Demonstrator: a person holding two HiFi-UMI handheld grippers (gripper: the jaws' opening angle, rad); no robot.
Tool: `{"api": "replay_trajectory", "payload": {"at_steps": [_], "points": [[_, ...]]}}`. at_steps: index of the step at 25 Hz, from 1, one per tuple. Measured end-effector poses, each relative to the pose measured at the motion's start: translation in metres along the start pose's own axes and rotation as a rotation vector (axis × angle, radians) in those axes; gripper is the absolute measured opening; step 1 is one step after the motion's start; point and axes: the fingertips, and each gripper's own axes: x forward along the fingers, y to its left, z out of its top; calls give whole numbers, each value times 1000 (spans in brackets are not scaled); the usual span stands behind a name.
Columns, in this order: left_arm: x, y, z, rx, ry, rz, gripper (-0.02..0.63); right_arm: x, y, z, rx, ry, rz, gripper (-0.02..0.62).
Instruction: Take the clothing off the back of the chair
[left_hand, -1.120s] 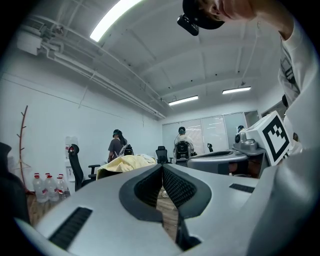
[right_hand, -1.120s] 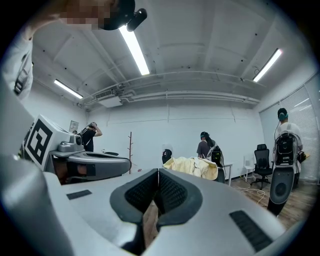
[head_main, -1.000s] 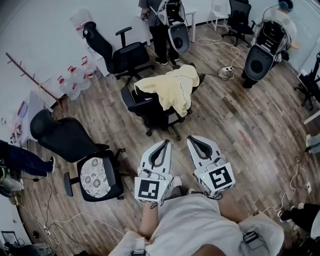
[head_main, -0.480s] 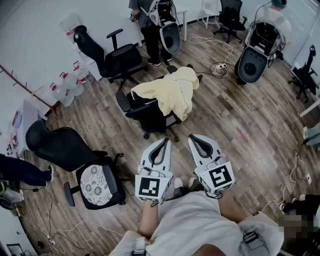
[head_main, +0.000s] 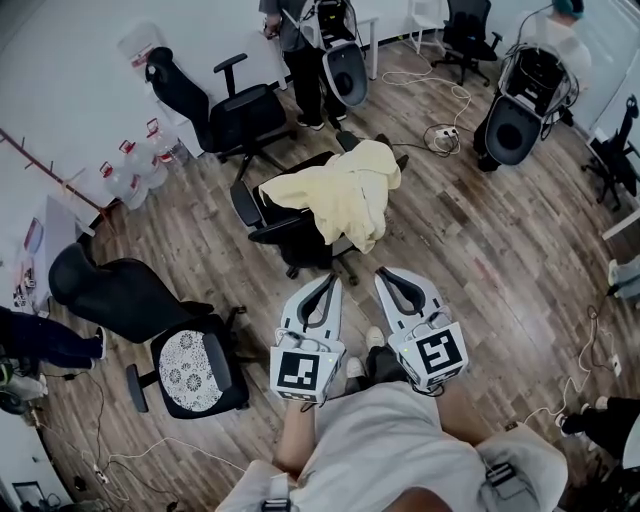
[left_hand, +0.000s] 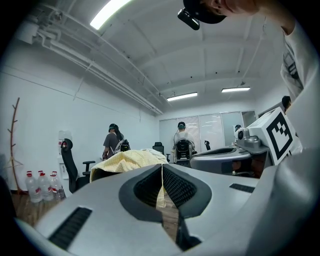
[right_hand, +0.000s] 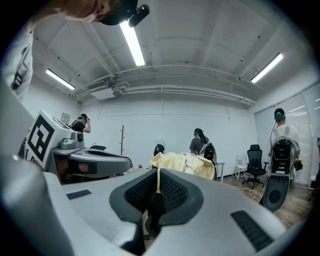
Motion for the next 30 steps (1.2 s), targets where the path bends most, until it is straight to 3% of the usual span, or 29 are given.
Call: {"api": "replay_trajectory", "payload": {"at_steps": [19,22,30], "points": [[43,17,-9,-1,42,40,20,38,-33,-13,11,38,40,25],[45,22,-12,-1,51,51,25,40,-36,-15,14,50,30,78],[51,27,-15,-13,69,57,67,42,-44,-20,25,66,10,95]]}}
